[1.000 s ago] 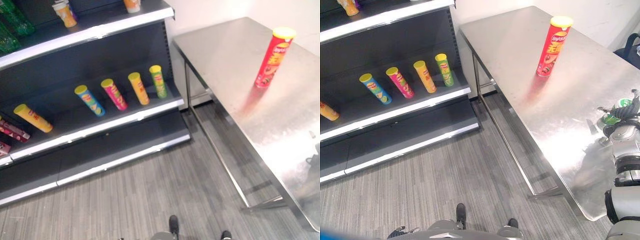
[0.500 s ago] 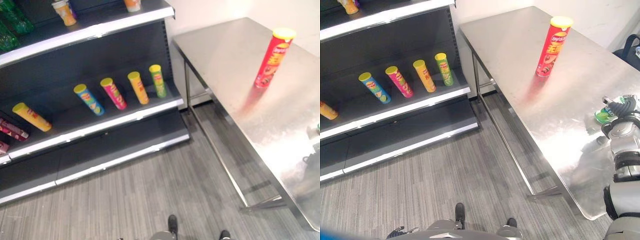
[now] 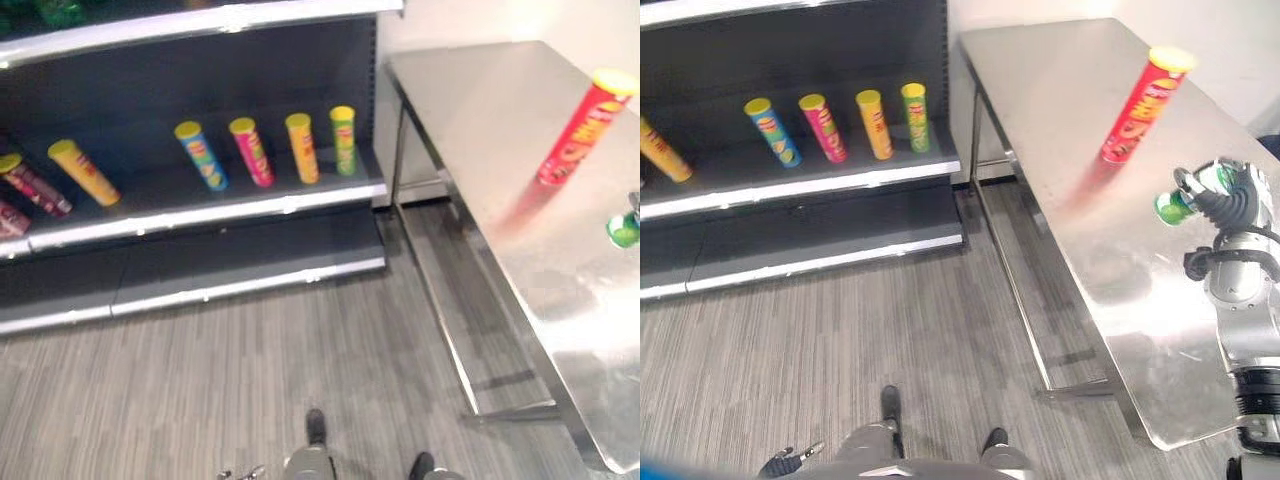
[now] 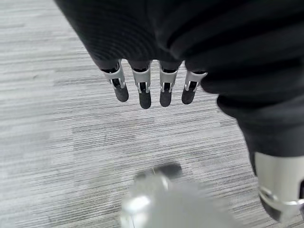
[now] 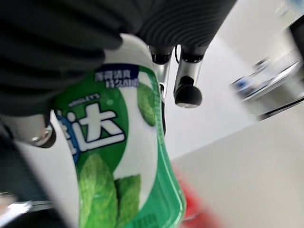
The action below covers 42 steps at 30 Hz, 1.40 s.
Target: Put the goods on the table back onto the shelves and tidy them up.
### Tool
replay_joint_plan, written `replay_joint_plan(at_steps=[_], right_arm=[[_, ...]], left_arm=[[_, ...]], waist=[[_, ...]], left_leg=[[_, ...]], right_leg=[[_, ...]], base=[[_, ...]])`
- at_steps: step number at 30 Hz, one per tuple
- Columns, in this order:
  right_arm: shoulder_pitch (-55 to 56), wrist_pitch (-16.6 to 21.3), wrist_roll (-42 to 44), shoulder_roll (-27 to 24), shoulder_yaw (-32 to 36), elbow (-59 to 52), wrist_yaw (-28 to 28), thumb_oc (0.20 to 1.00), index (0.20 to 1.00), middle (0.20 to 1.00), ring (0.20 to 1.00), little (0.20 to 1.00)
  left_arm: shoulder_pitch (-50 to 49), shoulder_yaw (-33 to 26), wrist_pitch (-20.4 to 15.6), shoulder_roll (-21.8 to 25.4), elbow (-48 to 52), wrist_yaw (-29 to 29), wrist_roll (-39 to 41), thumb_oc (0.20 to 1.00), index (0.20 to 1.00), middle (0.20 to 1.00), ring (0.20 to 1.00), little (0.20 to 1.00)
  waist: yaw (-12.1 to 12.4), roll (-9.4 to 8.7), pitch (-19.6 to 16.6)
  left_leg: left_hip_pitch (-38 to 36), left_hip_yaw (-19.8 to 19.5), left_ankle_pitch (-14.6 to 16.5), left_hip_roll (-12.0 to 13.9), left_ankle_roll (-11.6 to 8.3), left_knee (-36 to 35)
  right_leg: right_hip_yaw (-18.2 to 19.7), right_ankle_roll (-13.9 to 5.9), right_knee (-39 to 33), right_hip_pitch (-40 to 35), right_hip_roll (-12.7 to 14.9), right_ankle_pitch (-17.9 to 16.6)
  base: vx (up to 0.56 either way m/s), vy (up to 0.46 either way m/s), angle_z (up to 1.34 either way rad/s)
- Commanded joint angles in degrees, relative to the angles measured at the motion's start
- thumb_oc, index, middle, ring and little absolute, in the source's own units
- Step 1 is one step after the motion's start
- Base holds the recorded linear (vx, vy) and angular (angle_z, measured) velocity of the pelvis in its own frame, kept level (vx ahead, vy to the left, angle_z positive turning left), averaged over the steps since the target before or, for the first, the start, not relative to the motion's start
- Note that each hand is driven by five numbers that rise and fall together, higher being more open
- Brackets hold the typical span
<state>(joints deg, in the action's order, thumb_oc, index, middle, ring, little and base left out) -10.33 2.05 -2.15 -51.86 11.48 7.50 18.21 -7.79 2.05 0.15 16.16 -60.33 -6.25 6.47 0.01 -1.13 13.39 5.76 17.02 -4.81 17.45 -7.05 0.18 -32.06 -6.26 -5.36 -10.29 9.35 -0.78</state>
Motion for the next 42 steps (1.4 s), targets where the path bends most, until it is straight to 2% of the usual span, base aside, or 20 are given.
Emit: replay_joint_plan(at_steps=[1, 3, 4, 5, 7, 8, 9, 10, 13, 15, 18, 20, 23, 27, 35, 36, 37, 38, 40, 42], right_arm=[[-2.1, 2.6, -0.1, -4.1, 2.4, -3.0, -0.4, 0.2, 0.2, 0.2, 0.2, 0.2], [-1.6, 1.9, -1.7, -3.4, 2.7, -5.1, -1.1, 0.2, 0.2, 0.2, 0.2, 0.2], [-2.3, 1.9, -2.6, -3.2, 1.9, -5.7, -1.2, 0.2, 0.2, 0.2, 0.2, 0.2], [-3.3, 1.3, -4.0, -3.3, 1.6, -5.6, -0.6, 0.2, 0.2, 0.2, 0.2, 0.2], [-3.5, 1.0, -4.6, -3.3, 1.6, -6.8, -0.8, 0.2, 0.2, 0.2, 0.2, 0.2], [-3.4, 1.0, -4.7, -3.4, 1.9, -7.1, -0.6, 0.2, 0.2, 0.2, 0.2, 0.2], [-2.8, 1.2, -5.0, -3.8, 2.4, -7.9, -0.9, 0.2, 0.2, 0.2, 0.2, 0.2], [-2.1, 1.2, -5.0, -4.3, 3.1, -8.4, -0.9, 0.2, 0.2, 0.2, 0.2, 0.2], [-1.4, 1.4, -5.1, -6.2, 4.8, -8.6, -0.6, 0.2, 0.2, 0.2, 0.2, 0.2], [-1.3, 1.5, -4.7, -7.2, 5.9, -8.8, -0.5, 0.2, 0.2, 0.2, 0.2, 0.2], [-0.2, 2.1, -3.5, -8.6, 8.3, -8.8, -0.1, 0.2, 0.2, 0.2, 0.2, 0.2], [-0.2, 2.4, -3.3, -9.0, 8.5, -8.6, 0.3, 0.2, 0.2, 0.2, 0.2, 0.2], [0.3, 2.7, -3.2, -10.3, 9.7, -9.0, 0.5, 0.2, 0.2, 0.2, 0.2, 0.2], [0.2, 3.0, -2.6, -12.0, 11.0, -8.9, 0.6, 0.2, 0.2, 0.2, 0.2, 0.2], [-4.4, 5.3, 1.8, -15.2, 6.9, -10.0, -1.9, 0.2, 0.2, 0.2, 0.2, 0.2], [-6.5, 5.5, 2.3, -16.4, 4.9, -9.9, -2.3, 0.2, 0.2, 0.2, 0.2, 0.2], [-8.9, 5.6, 3.2, -18.4, 3.2, -10.6, -3.0, 0.2, 0.2, 0.2, 0.2, 0.2], [-9.1, 5.6, 3.2, -18.4, 3.0, -10.5, -3.0, 0.2, 0.2, 0.2, 0.2, 0.2], [-12.3, 5.9, 3.7, -20.0, 0.7, -10.8, -3.0, 0.2, 0.2, 0.2, 0.2, 0.2], [-13.4, 5.8, 3.9, -21.5, 0.0, -10.8, -3.4, 0.2, 0.2, 0.2, 0.2, 0.2]], left_arm=[[1.9, 1.9, -0.1, 2.6, 0.0, -0.5, -3.0, 1.0, 1.0, 1.0, 1.0, 1.0], [3.0, 3.5, 0.3, 2.5, -1.3, -0.3, -5.8, 1.0, 1.0, 1.0, 1.0, 1.0], [3.5, 4.3, 0.2, 3.0, -1.7, -0.1, -6.9, 1.0, 1.0, 1.0, 1.0, 1.0], [4.5, 4.9, 0.4, 3.8, -1.9, 0.1, -7.5, 1.0, 1.0, 1.0, 1.0, 1.0], [4.8, 5.0, 0.7, 4.6, -1.5, 0.2, -7.7, 1.0, 1.0, 1.0, 1.0, 1.0], [5.0, 5.3, 0.9, 5.1, -1.2, 0.2, -8.1, 1.0, 1.0, 1.0, 1.0, 1.0], [5.6, 5.5, 1.0, 5.5, -1.1, 0.5, -8.3, 1.0, 1.0, 1.0, 1.0, 1.0], [6.0, 5.4, 1.0, 5.7, -0.9, 0.5, -8.0, 1.0, 1.0, 1.0, 1.0, 1.0], [7.3, 5.6, 0.7, 5.8, -0.7, 0.7, -7.8, 1.0, 1.0, 1.0, 1.0, 1.0], [8.1, 5.9, 0.6, 5.6, -0.5, 0.8, -7.8, 1.0, 1.0, 1.0, 1.0, 1.0], [9.0, 6.4, 0.5, 5.2, -0.5, 1.5, -8.5, 1.0, 1.0, 1.0, 1.0, 1.0], [9.0, 6.1, 0.5, 5.0, -0.7, 1.8, -8.6, 1.0, 1.0, 1.0, 1.0, 1.0], [8.6, 6.2, 0.6, 4.6, -0.1, 2.1, -8.7, 1.0, 1.0, 1.0, 1.0, 1.0], [8.1, 6.6, 0.4, 3.4, -0.6, 1.8, -8.8, 1.0, 1.0, 1.0, 1.0, 1.0], [5.9, 7.0, 0.7, 2.3, -0.8, 1.6, -7.3, 1.0, 1.0, 1.0, 1.0, 1.0], [5.5, 6.9, 0.7, 2.3, -0.2, 1.4, -6.6, 1.0, 1.0, 1.0, 1.0, 1.0], [5.3, 6.8, 0.7, 2.6, 0.7, 1.2, -5.9, 1.0, 1.0, 1.0, 1.0, 1.0], [5.3, 6.8, 0.7, 2.6, 0.8, 1.2, -5.9, 1.0, 1.0, 1.0, 1.0, 1.0], [5.4, 6.7, 0.7, 2.8, 1.2, 1.1, -5.5, 1.0, 1.0, 1.0, 1.0, 1.0], [5.1, 6.6, 0.8, 3.2, 1.3, 1.0, -5.5, 1.0, 1.0, 1.0, 1.0, 1.0]], waist=[[0.8, 1.78, -2.8], [0.7, 1.72, -4.3], [1.2, 1.08, -4.6], [1.3, 0.28, -4.7], [0.8, -0.02, -4.1], [0.1, 0.06, -3.6], [-0.8, 0.42, -3.1], [-1.8, 0.78, -2.8], [-3.1, 1.34, -2.0], [-4.2, 0.8, -1.6], [-6.9, -0.59, -0.8], [-7.2, -1.18, -0.6], [-7.4, -2.44, -1.3], [-7.3, -2.88, -3.2], [-6.2, -1.63, -5.5], [-5.9, -2.04, -5.3], [-4.5, -2.38, -4.1], [-4.8, -2.56, -4.2], [-4.2, -3.32, -3.1], [-3.8, -4.1, -2.3]], left_leg=[[-4.7, 2.4, -2.6, 3.5, -4.65, -3.1], [-4.1, 2.0, 0.1, 0.0, -3.59, -1.6], [-3.5, 1.2, 3.0, -3.2, -1.8, 0.0], [-3.8, 0.6, 6.2, -8.5, 1.39, 0.3], [-5.0, -0.2, 7.5, -11.5, 3.51, -0.5], [-5.5, -0.9, 7.8, -12.5, 4.26, -1.0], [-5.6, -1.0, 7.1, -13.1, 5.16, -1.8], [-6.3, -2.0, 7.1, -13.6, 5.44, -2.5], [-8.4, -3.5, 7.8, -14.4, 5.22, -3.2], [-9.5, -5.0, 8.6, -15.3, 5.07, -3.7], [-11.9, -7.4, 10.2, -17.0, 5.2, -3.5], [-13.5, -7.4, 11.3, -17.5, 4.97, -3.4], [-14.7, -7.2, 12.5, -18.1, 4.83, -3.3], [-16.1, -8.5, 14.6, -18.3, 4.68, -3.1], [-17.3, -7.7, 18.4, -12.4, 0.62, 4.9], [-14.5, -7.5, 16.9, -11.5, -0.84, 11.4], [-10.1, -8.5, 12.4, -10.0, -3.09, 22.4], [-9.6, -8.7, 12.2, -10.2, -3.0, 22.6], [-5.6, -10.3, 7.0, -9.9, -4.94, 31.4], [-3.3, -9.8, 4.9, -8.5, -4.94, 36.3]], right_leg=[[3.4, -3.66, 3.6, 1.1, 2.3, 7.4], [2.3, -5.42, 5.3, 0.9, 6.8, 5.5], [2.3, -6.27, 7.7, 0.8, 10.6, 3.8], [3.2, -6.83, 15.2, 2.9, 16.4, 0.0], [5.6, -6.39, 21.7, 5.2, 19.2, -3.7], [8.3, -6.3, 24.6, 7.0, 18.7, -4.2], [11.5, -4.47, 27.2, 10.5, 16.2, -2.9], [14.4, -4.05, 27.5, 12.3, 13.5, -1.0], [16.3, -3.46, 22.8, 14.8, 9.3, 2.6], [17.6, -4.02, 16.5, 16.3, 6.9, 1.7], [22.9, -5.77, 7.8, 20.9, 1.8, -2.5], [21.2, -6.81, 4.0, 22.6, 0.8, -4.8], [15.0, -6.98, 1.4, 21.6, 0.8, -6.8], [15.0, -5.95, 1.5, 19.5, 0.8, -7.6], [12.0, -3.47, 3.4, 15.5, -1.0, -2.6], [11.5, -2.35, 2.5, 13.4, -1.5, -1.2], [11.8, -0.51, 2.0, 10.6, -2.7, 0.6], [11.6, -0.49, 1.9, 10.8, -2.4, 0.4], [11.3, 1.11, 1.0, 8.4, -3.0, 1.5], [11.2, 1.95, 0.6, 6.7, -3.6, 2.8]], base=[[0.12, 0.479, 0.97], [0.18, 0.604, 1.13], [0.26, 0.81, 0.84], [0.26, 0.818, 0.44], [0.18, 0.511, 0.21], [0.06, 0.327, 0.65], [0.06, 0.273, 0.89], [0.09, 0.234, 0.63], [0.16, 0.112, 0.56], [0.17, 0.007, 0.45], [0.25, -0.002, 0.39], [0.22, -0.003, 0.58], [0.16, -0.056, 0.27], [0.21, -0.106, 0.21], [0.2, -0.161, 0.32], [0.16, -0.276, 0.01], [0.07, -0.207, -0.08], [0.06, -0.153, -0.07], [0.04, -0.093, -0.2], [0.05, -0.084, -0.13]])
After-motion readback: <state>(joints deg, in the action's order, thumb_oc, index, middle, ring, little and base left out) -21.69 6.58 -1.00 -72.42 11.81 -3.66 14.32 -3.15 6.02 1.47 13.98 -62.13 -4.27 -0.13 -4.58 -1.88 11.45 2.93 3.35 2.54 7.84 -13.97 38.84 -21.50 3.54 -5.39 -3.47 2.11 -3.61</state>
